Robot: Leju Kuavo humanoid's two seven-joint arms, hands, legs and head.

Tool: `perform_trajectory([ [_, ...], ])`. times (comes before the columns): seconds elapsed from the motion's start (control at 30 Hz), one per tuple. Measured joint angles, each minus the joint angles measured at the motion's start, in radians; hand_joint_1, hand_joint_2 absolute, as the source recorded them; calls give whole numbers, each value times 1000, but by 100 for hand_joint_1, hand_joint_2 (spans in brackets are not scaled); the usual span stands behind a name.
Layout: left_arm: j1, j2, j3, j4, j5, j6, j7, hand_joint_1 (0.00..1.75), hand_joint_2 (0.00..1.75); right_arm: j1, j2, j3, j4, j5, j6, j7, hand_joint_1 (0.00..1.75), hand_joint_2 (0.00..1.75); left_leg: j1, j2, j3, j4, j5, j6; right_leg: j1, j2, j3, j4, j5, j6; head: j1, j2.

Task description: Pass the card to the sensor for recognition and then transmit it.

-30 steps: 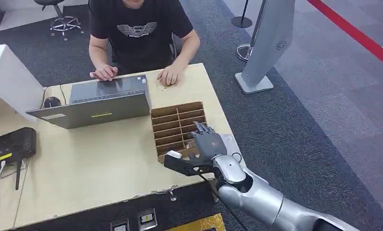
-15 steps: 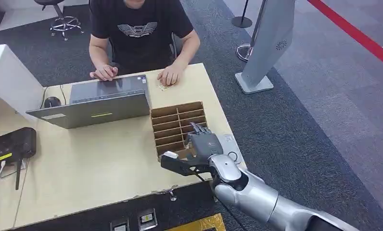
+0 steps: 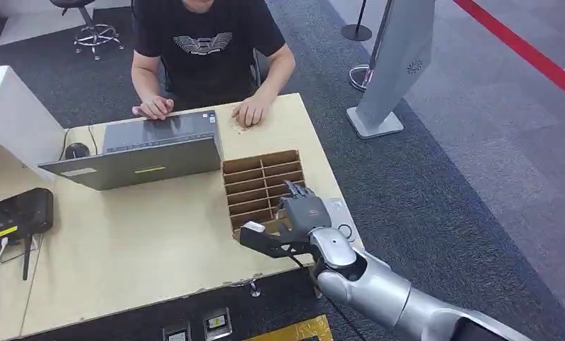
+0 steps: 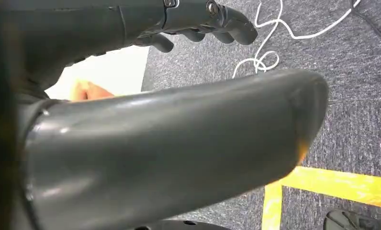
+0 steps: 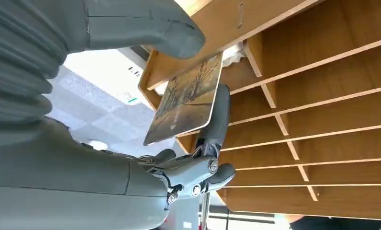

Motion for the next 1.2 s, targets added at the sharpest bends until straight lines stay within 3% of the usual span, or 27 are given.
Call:
perform_trajectory([
  [0.1,0,1,-6,0,0,0,0,0,0,2,-4,-1,0,0,0,8,94,175,0,0,0,0,0,0,0,0,0,0,0,0,0,0],
  [0.23,0,3,-7,0,3,0,0,0,0,7,-11,-2,0,0,0,16,106,175,0,0,0,0,0,0,0,0,0,0,0,0,0,0],
  [0.3,0,3,-7,0,4,0,0,0,0,8,-16,-2,0,0,0,16,131,175,0,0,0,0,0,0,0,0,0,0,0,0,0,0],
  [0.37,0,3,-8,0,4,0,0,0,0,8,-16,-2,0,0,0,17,166,175,0,0,0,0,0,0,0,0,0,0,0,0,0,0],
  [0.4,0,3,-8,0,4,0,0,0,0,9,-17,-2,0,0,0,18,173,175,0,0,0,0,0,0,0,0,0,0,0,0,0,0],
  [1.2,1,5,-21,0,18,2,0,0,0,25,-27,-2,-2,19,-31,21,175,175,0,0,0,0,0,0,0,0,0,0,0,0,0,0],
])
